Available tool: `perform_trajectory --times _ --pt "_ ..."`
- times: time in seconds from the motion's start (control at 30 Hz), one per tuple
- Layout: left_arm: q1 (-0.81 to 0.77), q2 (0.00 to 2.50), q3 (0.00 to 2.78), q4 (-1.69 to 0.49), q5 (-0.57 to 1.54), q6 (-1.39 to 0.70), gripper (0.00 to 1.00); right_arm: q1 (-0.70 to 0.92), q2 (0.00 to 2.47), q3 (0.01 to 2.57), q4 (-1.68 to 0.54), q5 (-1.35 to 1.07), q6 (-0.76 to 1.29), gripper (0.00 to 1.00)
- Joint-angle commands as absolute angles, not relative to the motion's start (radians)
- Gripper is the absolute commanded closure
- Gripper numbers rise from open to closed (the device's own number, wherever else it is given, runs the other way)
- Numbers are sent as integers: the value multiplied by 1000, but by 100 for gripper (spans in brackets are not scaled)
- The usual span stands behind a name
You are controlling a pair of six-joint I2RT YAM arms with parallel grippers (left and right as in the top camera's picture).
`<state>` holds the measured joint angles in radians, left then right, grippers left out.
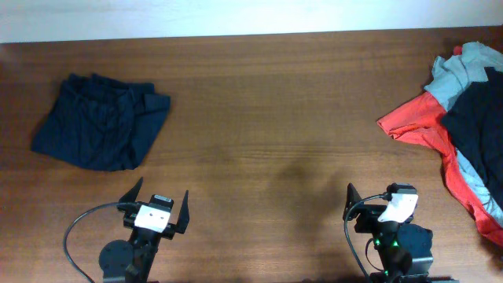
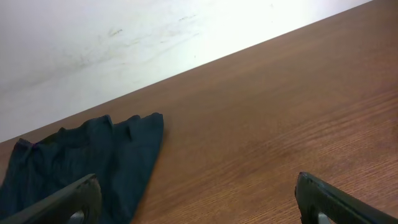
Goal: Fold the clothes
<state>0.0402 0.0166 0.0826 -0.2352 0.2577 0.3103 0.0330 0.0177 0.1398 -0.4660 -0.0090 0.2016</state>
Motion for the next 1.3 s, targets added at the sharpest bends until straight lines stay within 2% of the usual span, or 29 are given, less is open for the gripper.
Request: perform_trajectory --times 0.0,1.17,1.27 --pt "37 10 76 -232 273 300 1 26 12 133 -467 -11 204 1" --pt "37 10 75 -232 273 300 1 26 12 133 -467 -11 204 1" --pt "37 10 75 -196 356 300 1 26 12 133 -459 -148 270 1"
